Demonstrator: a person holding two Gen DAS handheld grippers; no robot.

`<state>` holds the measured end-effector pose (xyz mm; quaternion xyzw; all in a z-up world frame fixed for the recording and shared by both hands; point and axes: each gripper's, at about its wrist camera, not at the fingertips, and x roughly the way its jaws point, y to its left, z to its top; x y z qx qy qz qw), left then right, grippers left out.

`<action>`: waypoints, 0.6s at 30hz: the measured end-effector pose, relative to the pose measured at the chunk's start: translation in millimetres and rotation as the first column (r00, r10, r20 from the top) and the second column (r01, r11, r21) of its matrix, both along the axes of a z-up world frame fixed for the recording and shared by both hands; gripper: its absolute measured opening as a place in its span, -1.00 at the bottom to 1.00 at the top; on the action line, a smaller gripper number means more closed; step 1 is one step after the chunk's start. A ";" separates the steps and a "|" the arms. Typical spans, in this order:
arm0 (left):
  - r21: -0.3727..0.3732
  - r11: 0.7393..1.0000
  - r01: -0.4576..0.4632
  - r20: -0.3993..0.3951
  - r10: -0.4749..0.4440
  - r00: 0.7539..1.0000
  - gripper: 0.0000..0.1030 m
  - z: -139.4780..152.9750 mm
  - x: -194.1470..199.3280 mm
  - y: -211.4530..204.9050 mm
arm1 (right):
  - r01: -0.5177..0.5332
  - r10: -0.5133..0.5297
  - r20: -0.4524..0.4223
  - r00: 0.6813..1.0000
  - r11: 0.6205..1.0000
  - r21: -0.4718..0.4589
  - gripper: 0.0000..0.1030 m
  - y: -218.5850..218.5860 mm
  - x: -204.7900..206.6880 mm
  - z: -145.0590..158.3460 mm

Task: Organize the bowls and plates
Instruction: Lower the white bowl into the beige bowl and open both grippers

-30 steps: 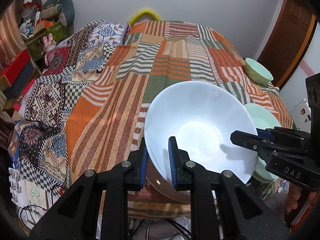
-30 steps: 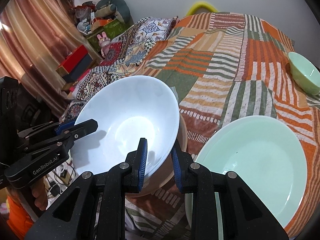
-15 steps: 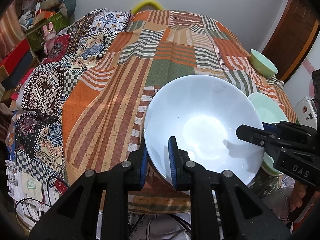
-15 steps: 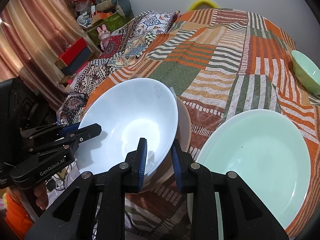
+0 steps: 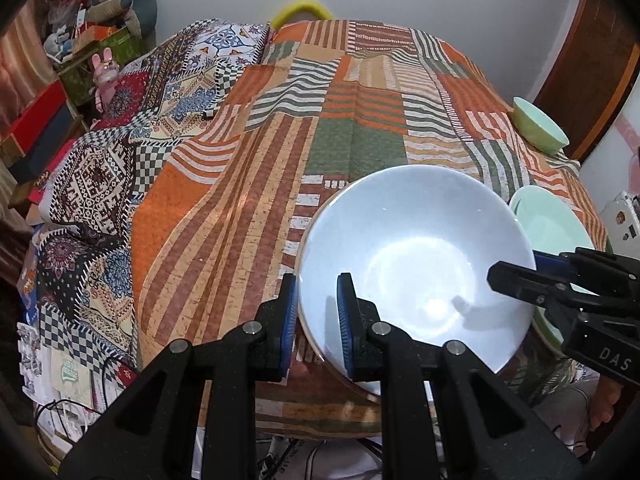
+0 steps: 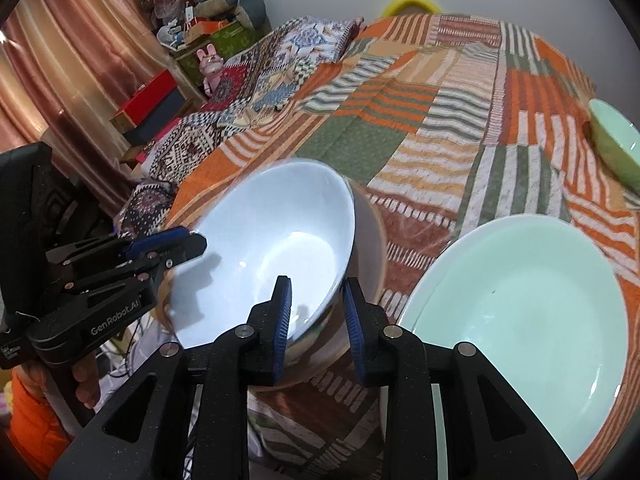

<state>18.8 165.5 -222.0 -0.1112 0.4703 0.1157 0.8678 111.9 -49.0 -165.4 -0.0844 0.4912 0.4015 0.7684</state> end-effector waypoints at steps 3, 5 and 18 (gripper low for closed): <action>0.008 1.000 0.002 -0.002 -0.002 1.000 -0.65 -0.8 0.1 -0.3 | -0.006 0.006 0.015 1.000 1.000 -0.008 -0.47 0.9 -0.7 1.4; 0.011 1.000 0.004 -0.002 -0.004 1.000 -0.65 -0.4 0.1 -0.7 | -0.004 0.004 0.011 1.000 1.000 -0.004 -0.47 -0.3 0.8 0.8; 0.020 1.000 0.020 0.039 -0.021 0.999 -0.65 25.5 0.7 -8.5 | 0.047 -0.050 0.038 0.998 0.996 0.070 -0.18 -24.6 7.6 23.5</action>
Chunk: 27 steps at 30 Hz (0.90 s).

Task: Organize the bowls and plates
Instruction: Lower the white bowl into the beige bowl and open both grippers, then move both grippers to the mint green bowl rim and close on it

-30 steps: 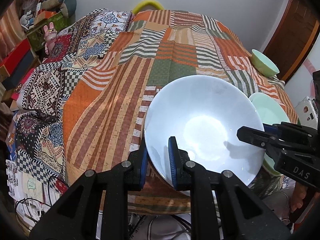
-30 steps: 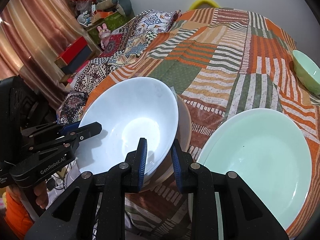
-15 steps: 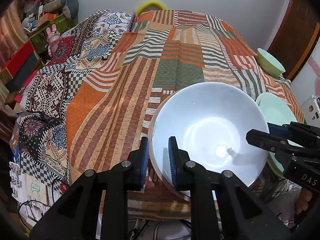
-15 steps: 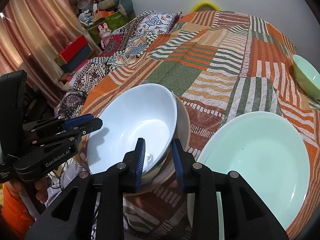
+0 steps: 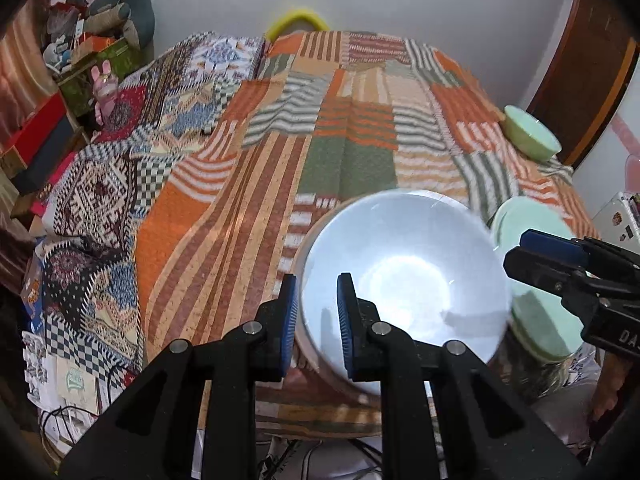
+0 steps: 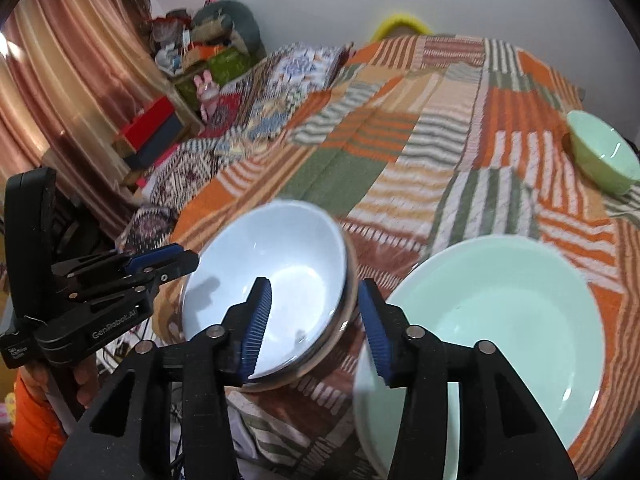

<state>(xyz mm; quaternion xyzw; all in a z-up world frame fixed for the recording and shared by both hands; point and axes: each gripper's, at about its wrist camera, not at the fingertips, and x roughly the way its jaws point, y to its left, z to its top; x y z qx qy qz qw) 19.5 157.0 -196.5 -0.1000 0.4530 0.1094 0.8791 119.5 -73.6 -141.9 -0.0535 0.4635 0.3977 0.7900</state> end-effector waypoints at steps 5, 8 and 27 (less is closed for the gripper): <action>0.023 0.999 0.030 0.072 -0.032 0.997 -0.56 31.6 6.4 -16.1 | 0.047 -0.048 0.028 0.998 0.998 0.038 -0.18 -21.8 10.3 18.0; 0.031 0.998 0.051 0.116 -0.054 0.992 -0.40 50.4 14.5 -28.4 | 0.093 -0.097 0.053 0.994 0.993 0.072 -0.18 -41.4 20.4 33.3; 0.045 0.979 0.199 0.273 -0.203 0.940 0.40 131.9 126.3 -114.0 | 0.372 -0.418 0.214 0.883 0.901 0.224 -0.02 -177.6 92.5 111.9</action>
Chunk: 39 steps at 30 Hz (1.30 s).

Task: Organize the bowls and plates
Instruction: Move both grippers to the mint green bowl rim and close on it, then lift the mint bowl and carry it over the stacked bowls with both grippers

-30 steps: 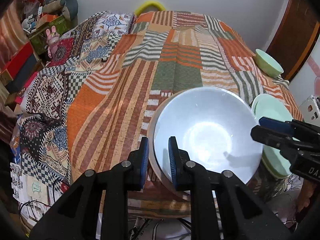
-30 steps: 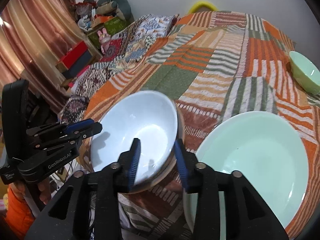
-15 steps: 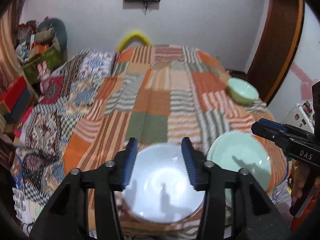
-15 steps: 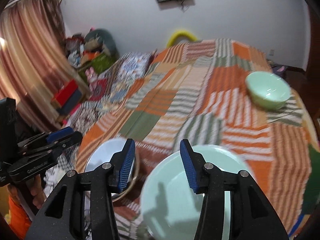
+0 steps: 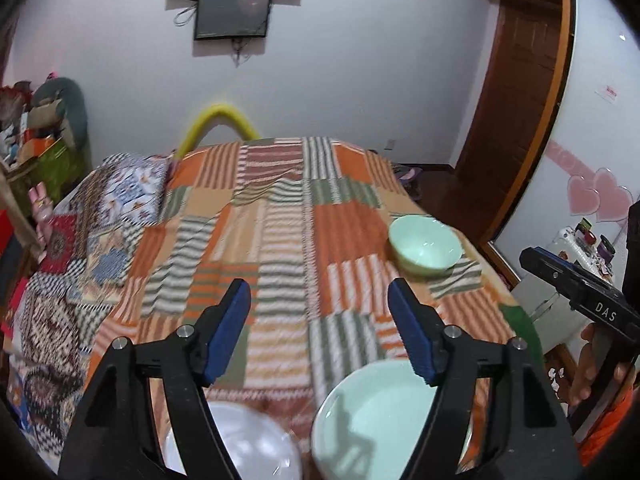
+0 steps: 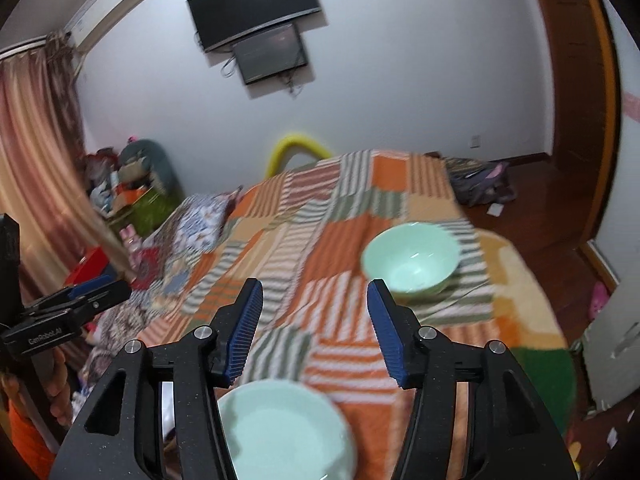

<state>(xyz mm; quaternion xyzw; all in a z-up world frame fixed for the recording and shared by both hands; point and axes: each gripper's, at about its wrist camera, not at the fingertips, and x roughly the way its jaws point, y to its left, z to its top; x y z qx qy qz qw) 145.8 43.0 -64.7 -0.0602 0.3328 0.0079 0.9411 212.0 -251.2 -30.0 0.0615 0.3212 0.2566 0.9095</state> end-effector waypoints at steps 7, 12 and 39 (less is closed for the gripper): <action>-0.009 0.998 0.067 -0.029 -0.067 0.997 0.42 -8.1 71.0 -33.9 | 0.073 -0.073 0.001 0.997 0.997 0.014 -0.02 -25.1 36.4 -1.7; -0.025 0.992 0.124 -0.085 -0.125 0.988 0.42 -30.9 123.0 -54.1 | 0.128 -0.127 -0.046 0.991 0.992 0.005 -0.02 -38.6 69.0 -21.6; -0.073 0.959 0.273 -0.362 -0.281 0.889 -0.40 -178.2 281.0 -114.3 | 0.128 -0.140 -0.298 0.944 0.990 -0.058 -0.48 -49.5 160.2 -128.6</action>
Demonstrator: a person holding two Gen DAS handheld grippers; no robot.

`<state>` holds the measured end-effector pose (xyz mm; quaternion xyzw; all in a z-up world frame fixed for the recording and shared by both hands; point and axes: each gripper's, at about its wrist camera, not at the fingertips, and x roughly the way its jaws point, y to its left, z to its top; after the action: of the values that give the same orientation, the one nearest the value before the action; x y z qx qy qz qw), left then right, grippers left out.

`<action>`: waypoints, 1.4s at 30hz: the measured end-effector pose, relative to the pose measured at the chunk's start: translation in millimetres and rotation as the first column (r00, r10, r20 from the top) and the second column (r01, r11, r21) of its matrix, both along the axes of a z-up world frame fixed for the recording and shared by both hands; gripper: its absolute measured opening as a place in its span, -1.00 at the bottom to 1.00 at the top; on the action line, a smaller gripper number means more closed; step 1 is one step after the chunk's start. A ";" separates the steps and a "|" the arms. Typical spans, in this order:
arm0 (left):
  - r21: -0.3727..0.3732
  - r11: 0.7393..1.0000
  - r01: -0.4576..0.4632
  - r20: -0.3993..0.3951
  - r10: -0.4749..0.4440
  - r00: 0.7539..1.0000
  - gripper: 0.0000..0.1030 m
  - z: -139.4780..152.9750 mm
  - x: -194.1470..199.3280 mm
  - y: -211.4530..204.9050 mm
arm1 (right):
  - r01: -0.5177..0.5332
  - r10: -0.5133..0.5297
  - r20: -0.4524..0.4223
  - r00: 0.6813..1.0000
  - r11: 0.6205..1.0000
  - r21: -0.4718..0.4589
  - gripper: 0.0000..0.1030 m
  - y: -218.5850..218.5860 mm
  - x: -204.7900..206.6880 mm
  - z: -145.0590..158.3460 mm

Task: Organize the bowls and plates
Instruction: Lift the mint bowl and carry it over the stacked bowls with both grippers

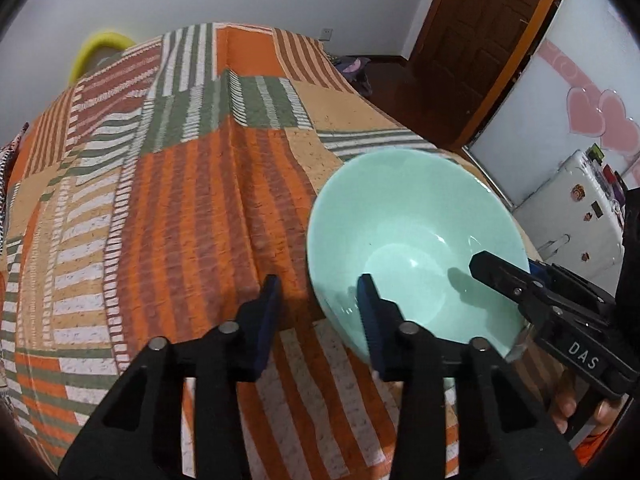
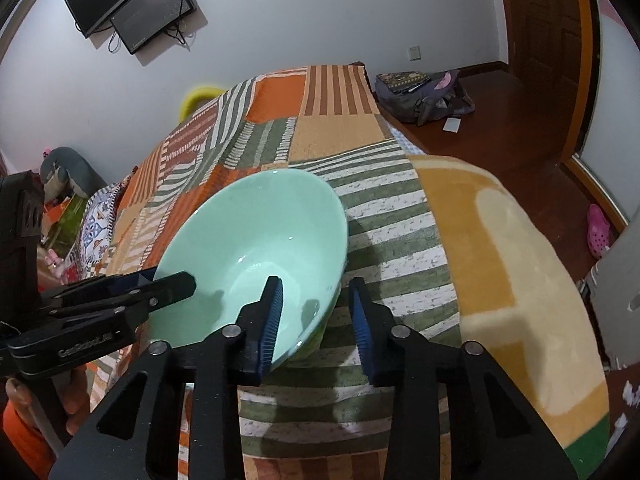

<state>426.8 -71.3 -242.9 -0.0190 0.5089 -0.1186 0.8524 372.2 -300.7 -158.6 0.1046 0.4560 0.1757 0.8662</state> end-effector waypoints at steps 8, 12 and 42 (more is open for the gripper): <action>0.012 1.000 0.026 -0.002 -0.026 1.000 -0.67 -1.6 -6.0 -8.5 | 0.000 0.000 -0.002 1.000 1.000 -0.013 -0.52 4.5 -1.0 4.0; 0.013 1.000 0.019 0.004 -0.019 1.000 -0.67 6.4 -18.4 -5.7 | -0.013 0.012 -0.007 1.000 1.000 -0.022 -0.52 8.9 -6.9 8.4; 0.014 0.993 -0.115 0.199 0.110 0.974 -0.67 132.3 -209.3 62.4 | -0.150 0.146 0.155 0.977 0.989 0.014 -0.47 76.2 -128.4 96.8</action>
<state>217.5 -8.9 -110.6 -0.0250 0.4210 -0.0650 0.9044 243.8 -224.5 -61.7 0.0675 0.3924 0.2531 0.8817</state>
